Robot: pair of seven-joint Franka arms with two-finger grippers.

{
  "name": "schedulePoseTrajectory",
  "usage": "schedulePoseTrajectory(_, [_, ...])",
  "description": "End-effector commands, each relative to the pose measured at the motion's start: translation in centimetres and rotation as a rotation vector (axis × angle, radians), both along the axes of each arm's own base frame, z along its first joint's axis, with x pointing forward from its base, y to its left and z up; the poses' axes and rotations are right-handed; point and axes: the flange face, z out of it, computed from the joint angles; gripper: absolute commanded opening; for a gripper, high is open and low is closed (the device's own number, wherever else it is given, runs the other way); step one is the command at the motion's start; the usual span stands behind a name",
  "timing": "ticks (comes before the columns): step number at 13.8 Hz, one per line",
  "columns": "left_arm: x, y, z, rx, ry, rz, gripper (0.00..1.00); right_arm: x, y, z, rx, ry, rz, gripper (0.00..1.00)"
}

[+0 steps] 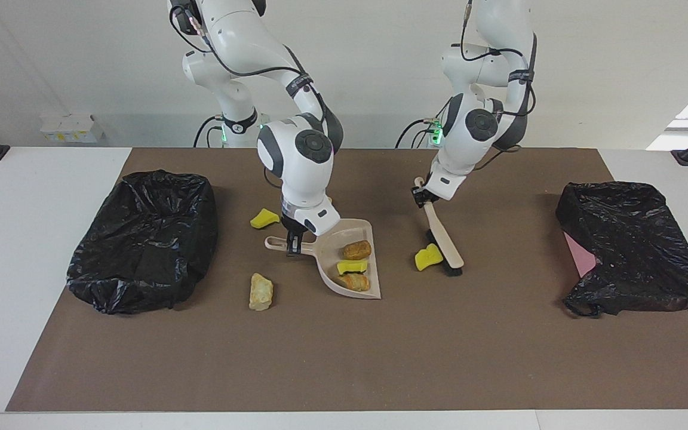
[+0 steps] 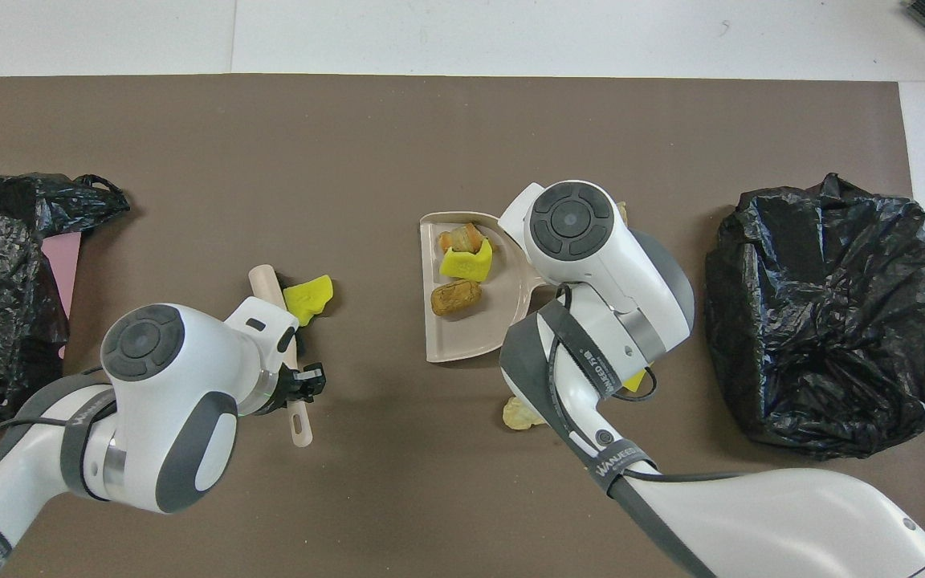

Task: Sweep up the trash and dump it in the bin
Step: 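Sweep more pieces into the dustpan with the left gripper's brush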

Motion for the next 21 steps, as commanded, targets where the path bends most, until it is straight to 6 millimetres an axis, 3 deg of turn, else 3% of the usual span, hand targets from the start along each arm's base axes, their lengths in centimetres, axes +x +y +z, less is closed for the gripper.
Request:
schedulePoseTrajectory(1, [-0.9, -4.1, 0.3, -0.061, -0.023, -0.045, 0.0, -0.1, -0.7, -0.2, 0.013, -0.01, -0.025, 0.0])
schedulePoseTrajectory(3, [-2.4, -7.0, 0.7, -0.095, -0.036, -0.081, 0.0, 0.0, -0.8, -0.1, 0.012, -0.011, -0.026, 0.0])
schedulePoseTrajectory(5, [-3.4, -10.4, 2.6, -0.159, -0.045, -0.104, 0.0, 0.0, -0.8, -0.2, 0.012, -0.01, -0.026, 0.0])
schedulePoseTrajectory(9, [-5.3, -14.1, 3.8, -0.193, -0.06, -0.154, 0.0, 0.1, -1.2, -0.2, 0.012, -0.01, -0.031, 0.0])
schedulePoseTrajectory(12, [-5.1, -13.6, 3.7, -0.184, -0.04, -0.141, 0.0, 0.1, -1.2, -0.2, 0.012, -0.01, -0.033, 0.0])
schedulePoseTrajectory(16, [-5.9, -11.0, 2.4, -0.07, 0.11, -0.169, 0.0, 0.1, -1.2, -0.2, 0.013, -0.011, -0.034, 0.0])
schedulePoseTrajectory(21, [-3.9, -7.4, 3.4, 0.109, 0.119, -0.132, 0.0, 0.1, -1.2, -0.2, 0.013, -0.012, -0.043, 0.0])
